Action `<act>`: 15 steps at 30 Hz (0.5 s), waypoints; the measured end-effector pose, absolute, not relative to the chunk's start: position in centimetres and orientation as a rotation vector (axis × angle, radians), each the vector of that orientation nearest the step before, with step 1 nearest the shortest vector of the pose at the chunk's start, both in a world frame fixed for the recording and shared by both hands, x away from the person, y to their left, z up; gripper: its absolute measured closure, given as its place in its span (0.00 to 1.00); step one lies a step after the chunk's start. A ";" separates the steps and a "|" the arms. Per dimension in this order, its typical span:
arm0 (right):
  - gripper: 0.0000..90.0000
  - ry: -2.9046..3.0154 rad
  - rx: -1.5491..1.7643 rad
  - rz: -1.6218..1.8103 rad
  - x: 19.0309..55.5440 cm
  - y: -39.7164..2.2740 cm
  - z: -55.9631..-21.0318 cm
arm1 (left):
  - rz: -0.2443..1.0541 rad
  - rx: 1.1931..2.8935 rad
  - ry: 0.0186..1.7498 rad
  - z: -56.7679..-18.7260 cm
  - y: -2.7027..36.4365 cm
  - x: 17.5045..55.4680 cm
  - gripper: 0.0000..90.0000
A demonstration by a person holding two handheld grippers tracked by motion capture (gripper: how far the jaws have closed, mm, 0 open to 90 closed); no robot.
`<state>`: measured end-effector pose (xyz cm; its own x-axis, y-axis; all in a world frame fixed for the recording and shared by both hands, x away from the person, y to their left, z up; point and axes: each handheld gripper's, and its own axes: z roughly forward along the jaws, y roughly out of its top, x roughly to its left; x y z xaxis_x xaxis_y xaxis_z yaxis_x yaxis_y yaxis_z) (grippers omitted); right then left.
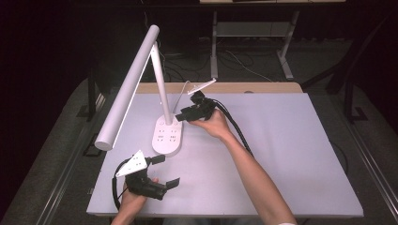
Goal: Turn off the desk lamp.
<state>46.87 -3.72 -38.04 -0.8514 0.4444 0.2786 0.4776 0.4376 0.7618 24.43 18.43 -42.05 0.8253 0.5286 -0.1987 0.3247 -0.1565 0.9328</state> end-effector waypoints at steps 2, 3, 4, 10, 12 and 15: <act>0.63 -2.634 -0.843 -1.406 47.0 -3.6 -38.1 | 0.200 1.759 0.658 -42.0 18.4 24.4 0.00; 0.66 -2.637 -0.849 -1.401 47.3 -3.4 -38.2 | 0.201 1.760 0.658 -42.0 18.4 24.4 0.00; 0.66 -2.637 -0.849 -1.401 47.3 -3.4 -38.2 | 0.202 1.763 0.655 -42.0 18.4 24.4 0.00; 0.78 -2.619 -0.889 -1.391 48.2 -2.6 -39.0 | 0.196 1.767 0.650 -42.1 18.3 24.4 0.00; 0.84 -2.615 -0.901 -1.386 48.4 -2.4 -39.4 | 0.198 1.768 0.648 -42.1 18.3 24.4 0.00; 0.90 -2.602 -0.913 -1.389 48.5 -2.2 -39.8 | 0.197 1.767 0.651 -42.1 18.4 24.4 0.00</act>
<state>48.53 -2.18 -39.75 -0.8239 0.4735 0.3115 0.5223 0.4208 0.7417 24.43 18.38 -42.06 0.8302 0.5211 -0.1981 0.3237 -0.1613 0.9323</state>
